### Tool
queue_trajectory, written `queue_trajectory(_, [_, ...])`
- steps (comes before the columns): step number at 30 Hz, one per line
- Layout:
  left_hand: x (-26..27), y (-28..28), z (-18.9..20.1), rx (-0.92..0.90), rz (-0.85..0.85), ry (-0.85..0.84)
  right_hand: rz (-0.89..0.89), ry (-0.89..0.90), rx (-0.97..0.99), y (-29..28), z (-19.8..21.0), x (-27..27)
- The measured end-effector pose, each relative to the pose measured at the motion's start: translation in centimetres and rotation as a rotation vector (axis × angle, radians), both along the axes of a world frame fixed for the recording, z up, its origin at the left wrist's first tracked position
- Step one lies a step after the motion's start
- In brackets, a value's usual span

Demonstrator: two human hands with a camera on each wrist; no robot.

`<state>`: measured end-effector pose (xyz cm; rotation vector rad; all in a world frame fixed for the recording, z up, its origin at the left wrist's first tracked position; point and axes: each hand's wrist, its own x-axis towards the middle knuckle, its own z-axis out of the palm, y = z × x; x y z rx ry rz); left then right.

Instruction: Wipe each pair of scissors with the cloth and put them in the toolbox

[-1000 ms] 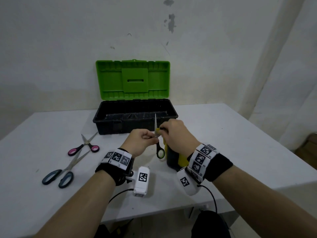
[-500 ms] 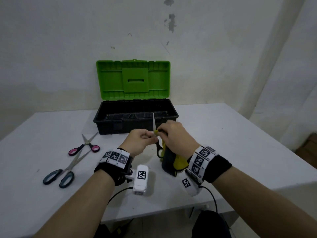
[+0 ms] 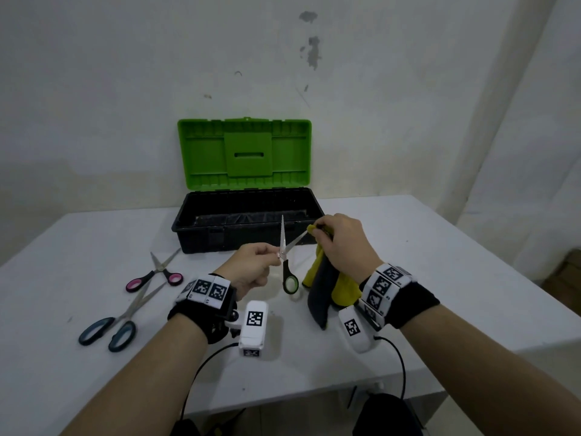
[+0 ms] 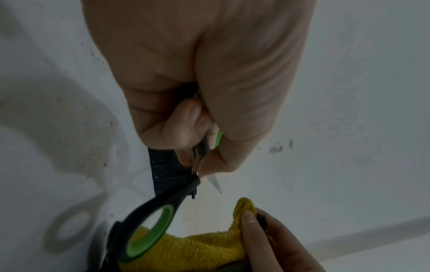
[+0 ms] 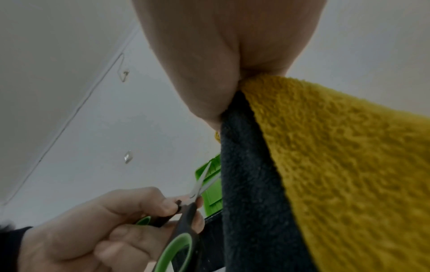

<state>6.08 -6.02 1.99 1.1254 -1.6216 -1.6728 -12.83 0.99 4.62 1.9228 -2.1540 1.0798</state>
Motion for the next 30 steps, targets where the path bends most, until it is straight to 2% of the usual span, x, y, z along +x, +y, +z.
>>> queue_trajectory(5, [0.3,0.4,0.2,-0.087,-0.034,-0.042,0.126,0.069,0.041,0.5,-0.1,1.1])
queue_trajectory(8, [0.3,0.3,0.2,-0.169,0.01,-0.043,0.153,0.098,0.065,0.4,-0.4,1.7])
queue_trajectory(12, [0.0,0.4,0.2,-0.214,0.09,0.048,0.138,0.058,0.063,0.2,-0.8,2.1])
queue_trajectory(17, [-0.6,1.1,-0.1,-0.001,0.148,0.361,0.125,-0.005,-0.016,0.5,-0.3,2.7])
queue_trajectory(20, [-0.9,1.6,-0.1,0.091,0.144,0.439,0.13,0.004,-0.018,1.0,0.2,3.1])
queue_trajectory(25, [-1.2,1.8,0.2,0.057,0.222,0.392,0.033,-0.13,-0.071,1.4,0.8,2.5])
queue_trajectory(30, [-1.6,2.0,0.0,-0.086,0.217,0.339,0.177,-0.004,-0.097,1.6,0.1,3.2])
